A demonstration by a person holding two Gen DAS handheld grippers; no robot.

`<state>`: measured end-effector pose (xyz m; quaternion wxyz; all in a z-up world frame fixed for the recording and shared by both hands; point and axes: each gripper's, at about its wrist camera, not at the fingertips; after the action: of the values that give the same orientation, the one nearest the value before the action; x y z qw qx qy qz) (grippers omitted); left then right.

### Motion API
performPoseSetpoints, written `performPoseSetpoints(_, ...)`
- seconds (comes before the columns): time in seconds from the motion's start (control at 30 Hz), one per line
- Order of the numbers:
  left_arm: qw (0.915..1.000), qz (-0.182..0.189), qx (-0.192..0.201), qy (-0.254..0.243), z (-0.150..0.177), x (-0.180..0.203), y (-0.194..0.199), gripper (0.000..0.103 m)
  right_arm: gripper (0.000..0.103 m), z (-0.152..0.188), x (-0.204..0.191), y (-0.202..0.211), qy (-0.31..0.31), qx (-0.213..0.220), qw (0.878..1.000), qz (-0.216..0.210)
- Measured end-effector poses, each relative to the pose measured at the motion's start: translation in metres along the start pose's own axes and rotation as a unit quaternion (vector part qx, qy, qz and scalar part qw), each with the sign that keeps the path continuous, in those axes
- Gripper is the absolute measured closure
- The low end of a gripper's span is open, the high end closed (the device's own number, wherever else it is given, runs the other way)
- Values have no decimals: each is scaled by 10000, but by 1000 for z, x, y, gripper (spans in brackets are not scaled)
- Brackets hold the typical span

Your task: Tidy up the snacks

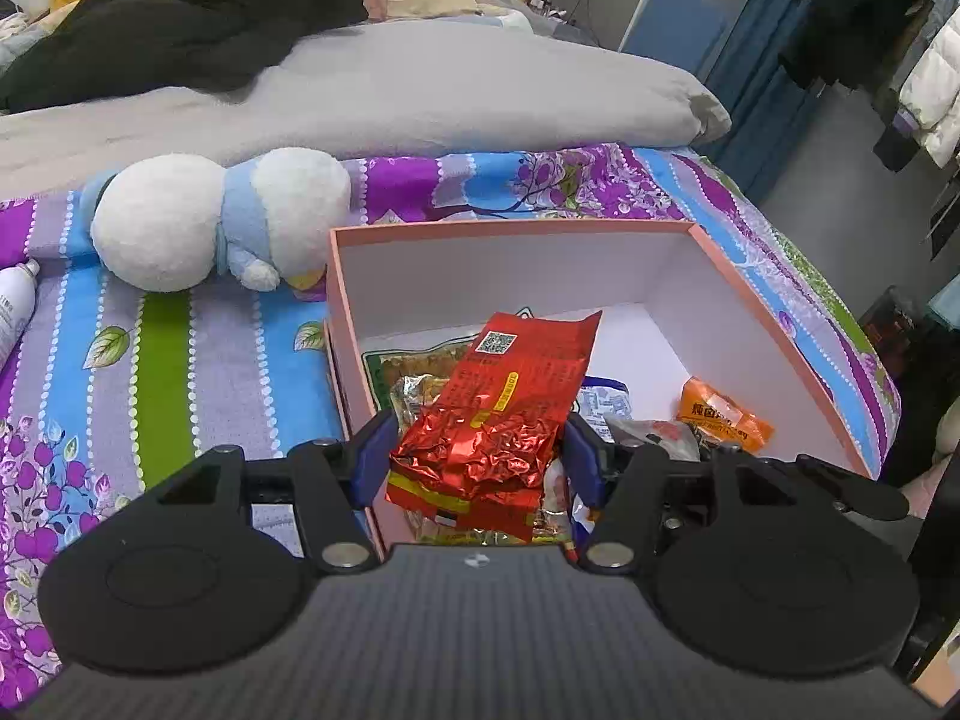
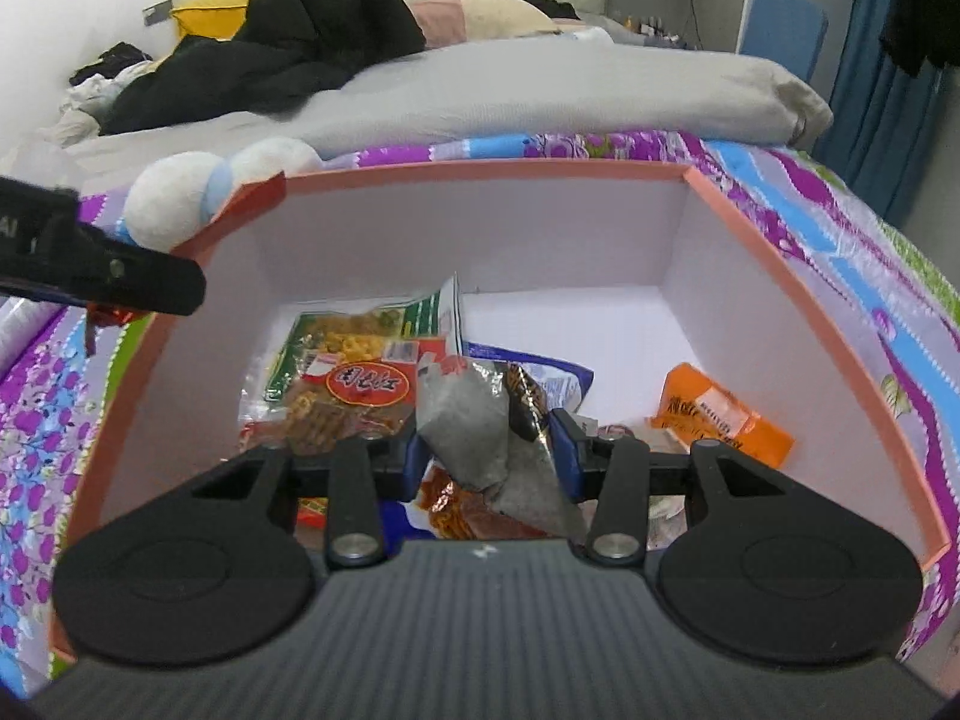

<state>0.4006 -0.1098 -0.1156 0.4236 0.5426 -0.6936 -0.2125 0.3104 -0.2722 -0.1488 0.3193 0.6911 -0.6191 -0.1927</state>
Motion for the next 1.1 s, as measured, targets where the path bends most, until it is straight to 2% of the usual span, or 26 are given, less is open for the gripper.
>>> performPoseSetpoints(0.03, 10000, 6, 8, -4, 1, 1, 1, 37, 49, 1, 0, 0, -13, 17, 10000, 10)
performPoseSetpoints(0.07, 10000, 1, 20, -6, 2, 1, 2, 37, 37, 1, 0, 1, -23, 42, 10000, 27)
performPoseSetpoints(0.1, 10000, -27, 33, 20, 2, 1, 3, 34, 32, 1, 1, 2, -40, 73, 10000, 49)
performPoseSetpoints(0.13, 10000, -61, 51, 40, 3, 1, 5, 25, 27, 0, 1, 2, -52, 92, 9999, 62)
performPoseSetpoints(0.2, 9999, -111, 129, -3, 3, 2, 11, 18, 27, -1, 1, 4, -65, 77, 9999, 110)
performPoseSetpoints(0.37, 9993, -39, 356, -112, 1, 6, 42, 12, 27, -6, 3, 30, -119, 323, 9993, 145)
performPoseSetpoints(0.43, 9984, 15, 524, -202, 1, 9, 60, 7, 27, -9, 5, 47, -160, 489, 9985, 194)
performPoseSetpoints(0.63, 9947, -6, 969, -348, 8, 15, 115, 2, 27, -15, 12, 108, -367, 1021, 9939, 221)
performPoseSetpoints(0.87, 9882, -111, 1364, -691, 27, 32, 175, 1, 27, -17, 11, 165, -421, 1398, 9890, 226)
performPoseSetpoints(1.1, 9826, -2, 1599, -946, 52, 52, 228, 1, 27, -17, 8, 220, -456, 1864, 9809, 309)
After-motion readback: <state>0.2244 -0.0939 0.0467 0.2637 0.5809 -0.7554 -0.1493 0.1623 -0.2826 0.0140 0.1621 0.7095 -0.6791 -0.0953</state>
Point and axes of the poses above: each gripper's, at about its wrist camera, not at the fingertips, and y roughly against the way its jaws point, x to its right, z to its underside, and after that the axes turned 11 degrees about y, right-handed
